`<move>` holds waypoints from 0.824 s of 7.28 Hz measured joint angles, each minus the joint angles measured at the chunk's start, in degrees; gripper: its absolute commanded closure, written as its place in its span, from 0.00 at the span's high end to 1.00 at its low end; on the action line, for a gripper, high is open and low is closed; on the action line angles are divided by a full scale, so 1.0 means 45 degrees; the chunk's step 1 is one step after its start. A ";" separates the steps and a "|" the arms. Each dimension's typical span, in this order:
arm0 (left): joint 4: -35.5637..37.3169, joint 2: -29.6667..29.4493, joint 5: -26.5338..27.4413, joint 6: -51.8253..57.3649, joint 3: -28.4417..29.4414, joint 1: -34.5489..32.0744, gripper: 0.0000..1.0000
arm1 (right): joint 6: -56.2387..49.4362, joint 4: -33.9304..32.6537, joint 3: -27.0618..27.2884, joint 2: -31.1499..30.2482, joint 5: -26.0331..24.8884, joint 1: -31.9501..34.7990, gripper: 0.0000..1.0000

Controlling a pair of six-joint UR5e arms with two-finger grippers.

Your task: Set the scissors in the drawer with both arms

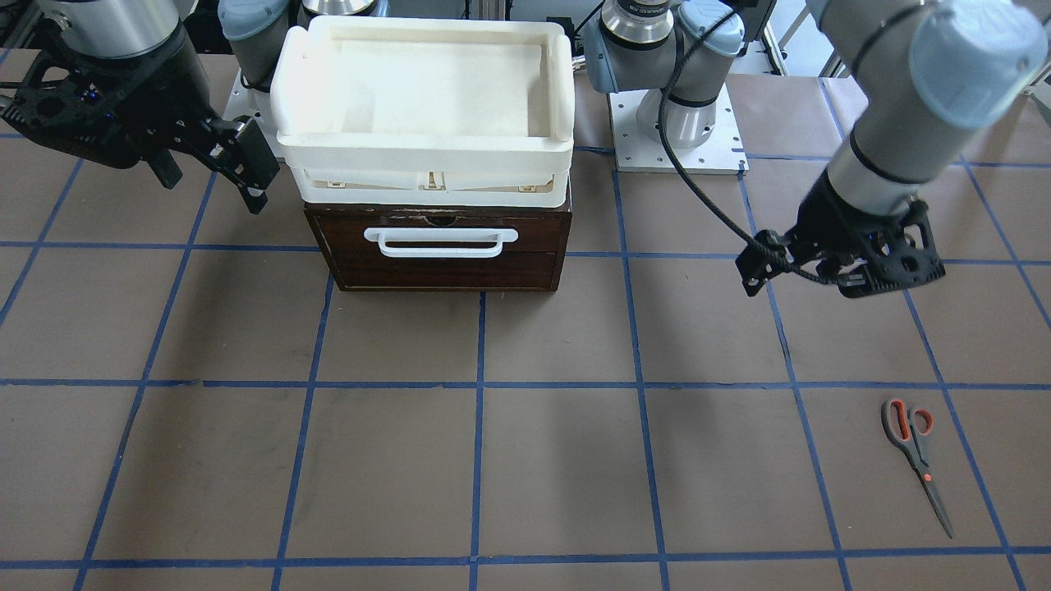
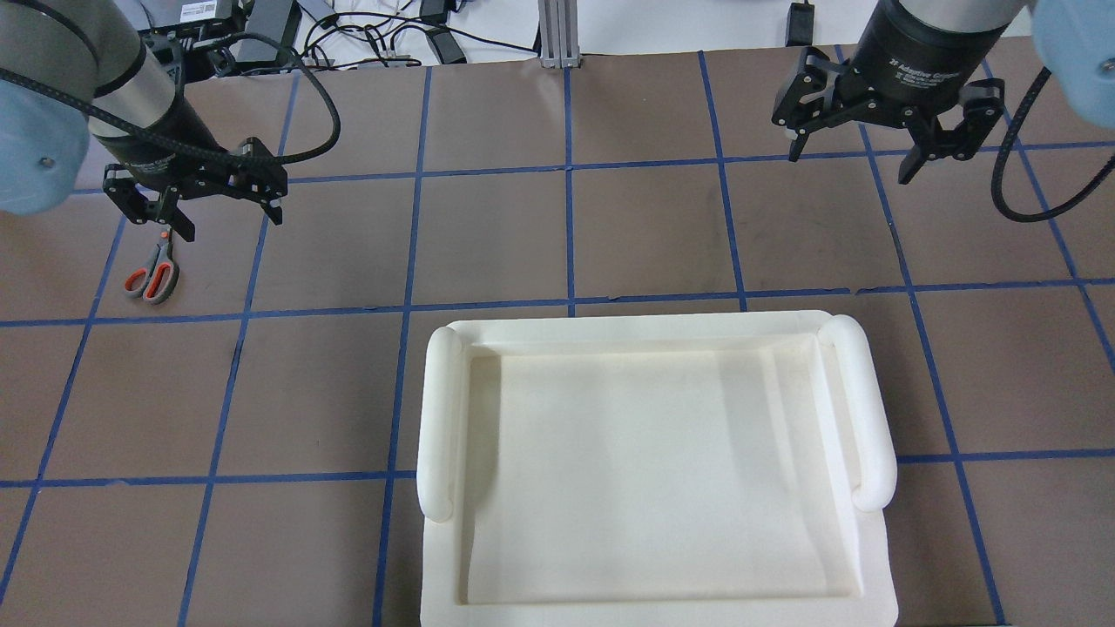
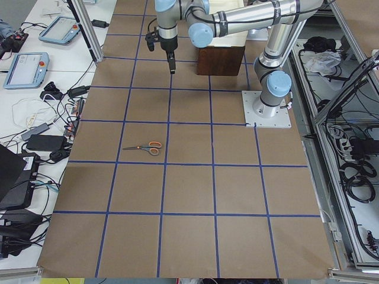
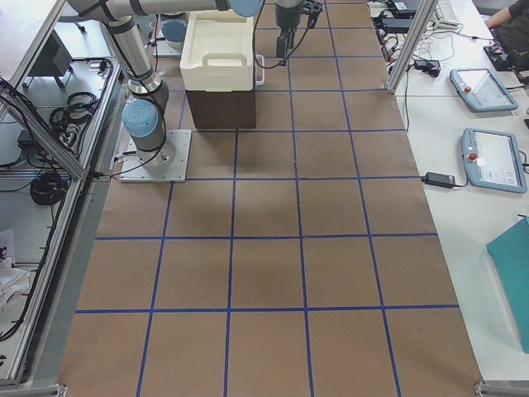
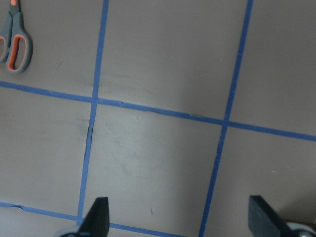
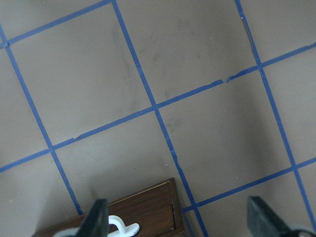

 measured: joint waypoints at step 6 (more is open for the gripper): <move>0.4019 -0.5313 -0.0088 0.4195 0.2644 0.2389 1.00 | 0.9179 -0.1660 -0.0007 0.2090 -0.0326 0.2963 1.00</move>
